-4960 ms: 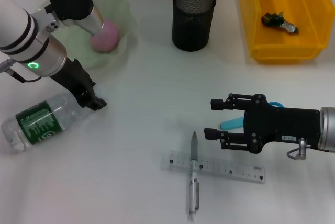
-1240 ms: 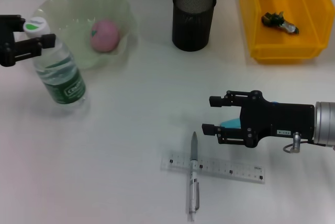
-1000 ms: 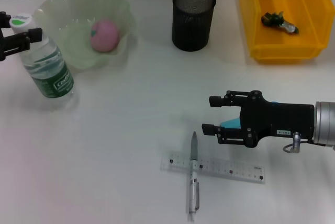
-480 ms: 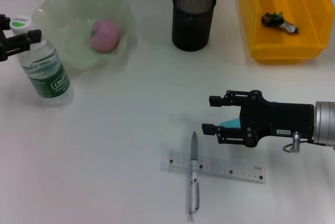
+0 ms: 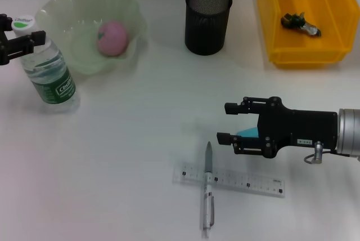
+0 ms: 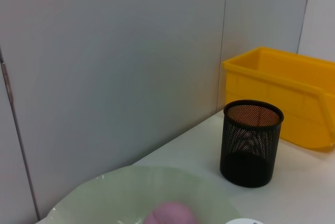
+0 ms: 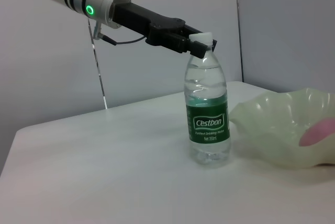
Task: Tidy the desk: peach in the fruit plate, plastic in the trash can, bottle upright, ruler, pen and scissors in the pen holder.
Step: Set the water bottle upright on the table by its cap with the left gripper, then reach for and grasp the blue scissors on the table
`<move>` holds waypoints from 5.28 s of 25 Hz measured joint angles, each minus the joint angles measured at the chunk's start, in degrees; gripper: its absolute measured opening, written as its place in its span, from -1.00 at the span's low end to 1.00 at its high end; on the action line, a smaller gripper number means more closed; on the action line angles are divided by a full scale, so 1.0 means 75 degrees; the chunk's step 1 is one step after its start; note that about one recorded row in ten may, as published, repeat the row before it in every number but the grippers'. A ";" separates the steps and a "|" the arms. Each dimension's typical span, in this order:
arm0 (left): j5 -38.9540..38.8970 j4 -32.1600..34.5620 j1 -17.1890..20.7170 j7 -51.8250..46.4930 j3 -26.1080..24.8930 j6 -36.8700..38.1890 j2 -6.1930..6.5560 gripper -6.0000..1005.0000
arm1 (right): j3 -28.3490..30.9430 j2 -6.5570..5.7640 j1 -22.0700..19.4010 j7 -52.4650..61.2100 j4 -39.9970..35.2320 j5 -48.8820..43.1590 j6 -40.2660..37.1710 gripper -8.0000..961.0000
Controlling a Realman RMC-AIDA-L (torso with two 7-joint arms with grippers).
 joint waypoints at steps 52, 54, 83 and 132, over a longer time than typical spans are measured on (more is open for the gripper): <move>-0.0216 0.0007 -0.0005 0.0008 -0.0089 0.0126 -0.0015 0.60 | -0.0009 0.0000 0.0005 0.0077 0.0000 0.0001 0.0022 0.42; -0.0391 -0.0021 -0.0005 0.0010 -0.0151 0.0162 -0.0015 0.60 | -0.0009 0.0000 0.0005 0.0077 -0.0001 0.0001 0.0021 0.42; -0.1566 -0.5349 -0.0112 0.4728 -0.0011 0.1829 0.0006 0.60 | 0.0053 -0.0229 0.0151 0.0909 -0.0065 0.0001 -0.0081 0.42; -0.0872 -0.5964 -0.0110 0.5431 -0.0062 0.1242 -0.0433 0.60 | 0.0077 -0.0747 0.2285 0.5152 -0.2632 -0.4482 -0.1480 0.42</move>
